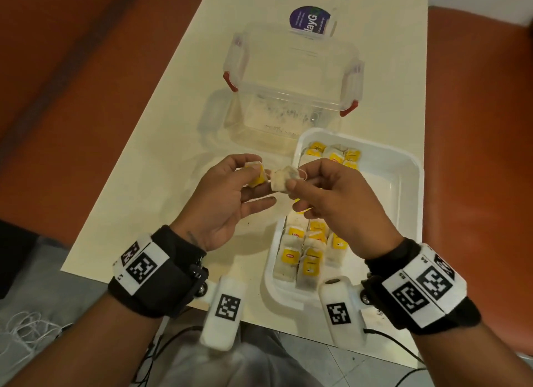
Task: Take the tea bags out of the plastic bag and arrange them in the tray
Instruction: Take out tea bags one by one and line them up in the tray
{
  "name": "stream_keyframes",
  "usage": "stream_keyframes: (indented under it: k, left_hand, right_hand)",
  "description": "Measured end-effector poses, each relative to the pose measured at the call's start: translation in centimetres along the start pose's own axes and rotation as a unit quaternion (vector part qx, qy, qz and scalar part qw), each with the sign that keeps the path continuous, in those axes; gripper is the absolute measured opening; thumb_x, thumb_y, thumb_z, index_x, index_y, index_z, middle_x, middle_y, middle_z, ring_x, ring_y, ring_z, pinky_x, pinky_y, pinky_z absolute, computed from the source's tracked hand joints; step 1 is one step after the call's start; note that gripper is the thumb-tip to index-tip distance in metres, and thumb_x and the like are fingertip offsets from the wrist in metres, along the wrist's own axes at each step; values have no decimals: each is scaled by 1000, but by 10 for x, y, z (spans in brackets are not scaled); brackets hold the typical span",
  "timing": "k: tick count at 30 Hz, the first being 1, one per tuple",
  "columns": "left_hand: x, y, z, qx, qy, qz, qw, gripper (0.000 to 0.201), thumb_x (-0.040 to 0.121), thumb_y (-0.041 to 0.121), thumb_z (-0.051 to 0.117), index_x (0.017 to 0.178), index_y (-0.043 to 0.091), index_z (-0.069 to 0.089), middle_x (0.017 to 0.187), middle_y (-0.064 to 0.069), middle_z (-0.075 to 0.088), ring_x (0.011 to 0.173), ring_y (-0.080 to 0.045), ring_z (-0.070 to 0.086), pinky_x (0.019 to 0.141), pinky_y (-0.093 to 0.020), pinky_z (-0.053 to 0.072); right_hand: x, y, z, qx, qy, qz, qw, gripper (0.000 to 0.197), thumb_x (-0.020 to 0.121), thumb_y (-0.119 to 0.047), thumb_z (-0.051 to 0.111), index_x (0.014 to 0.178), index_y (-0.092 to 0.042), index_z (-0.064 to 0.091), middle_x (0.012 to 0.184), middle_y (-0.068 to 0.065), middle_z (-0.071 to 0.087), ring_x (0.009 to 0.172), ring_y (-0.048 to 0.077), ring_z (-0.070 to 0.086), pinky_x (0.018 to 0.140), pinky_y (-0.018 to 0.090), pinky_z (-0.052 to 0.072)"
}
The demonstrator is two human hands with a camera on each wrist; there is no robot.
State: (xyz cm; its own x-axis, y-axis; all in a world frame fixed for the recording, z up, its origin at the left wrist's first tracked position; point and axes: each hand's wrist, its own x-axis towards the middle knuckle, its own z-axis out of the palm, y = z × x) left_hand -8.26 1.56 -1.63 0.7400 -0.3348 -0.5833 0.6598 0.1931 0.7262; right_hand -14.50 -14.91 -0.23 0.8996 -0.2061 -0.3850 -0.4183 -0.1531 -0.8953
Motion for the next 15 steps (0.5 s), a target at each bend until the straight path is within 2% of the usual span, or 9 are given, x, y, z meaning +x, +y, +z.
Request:
stream_keyframes:
  k: [3,5,7,9,11,13,15]
  left_hand:
    - [-1,1,4,10,-16,-2,1000,15,97,5,45,96,16,56,81,-4,70,67,-17,67,57,-32,56]
    - [-5,2,8,47,-45,-3,998,16,94,8,47,97,18,60,82,-3,63,64,-14,58,54,-29,51]
    - [-9,2,14,97,-93,-6,991,10,94,23,58,100,21,65,84,0,59,65,-11,53,52,-25,46]
    - [-12,1,22,125,-121,-23,985,24,86,44,62,98,24,69,88,0,62,64,-8,52,50,-21,43]
    - [-12,0,28,95,-125,-77,985,35,83,54,60,98,24,71,89,-3,69,60,-7,52,45,-17,40]
    - [-10,0,31,66,-127,-125,982,49,82,54,61,115,18,69,88,-5,72,56,-5,51,40,-13,38]
    - [-10,1,34,53,-140,-133,980,41,87,41,63,118,16,70,86,-2,71,53,-2,49,36,-10,34]
  right_hand:
    - [-4,0,-11,46,-11,5,999,6,93,-22,68,90,-18,65,79,3,74,68,15,68,64,30,53]
    - [-6,0,-17,83,-8,13,996,9,95,-24,66,92,-16,64,80,5,73,67,16,66,62,28,53]
    - [-8,1,-20,113,-1,15,993,10,95,-25,64,95,-15,64,81,5,72,65,15,64,59,25,52]
    - [-9,2,-23,122,4,2,992,9,95,-24,64,96,-16,65,83,3,69,64,14,62,57,24,51]
    - [-11,4,-26,104,1,-30,994,6,95,-23,64,97,-18,68,83,-4,63,64,13,58,56,24,48]
    - [-11,4,-29,76,-8,-57,995,6,94,-21,65,97,-23,70,80,-13,60,66,13,53,56,25,45]
    - [-11,3,-32,63,-24,-75,995,7,93,-22,66,96,-25,70,84,-10,61,69,18,48,56,27,43]
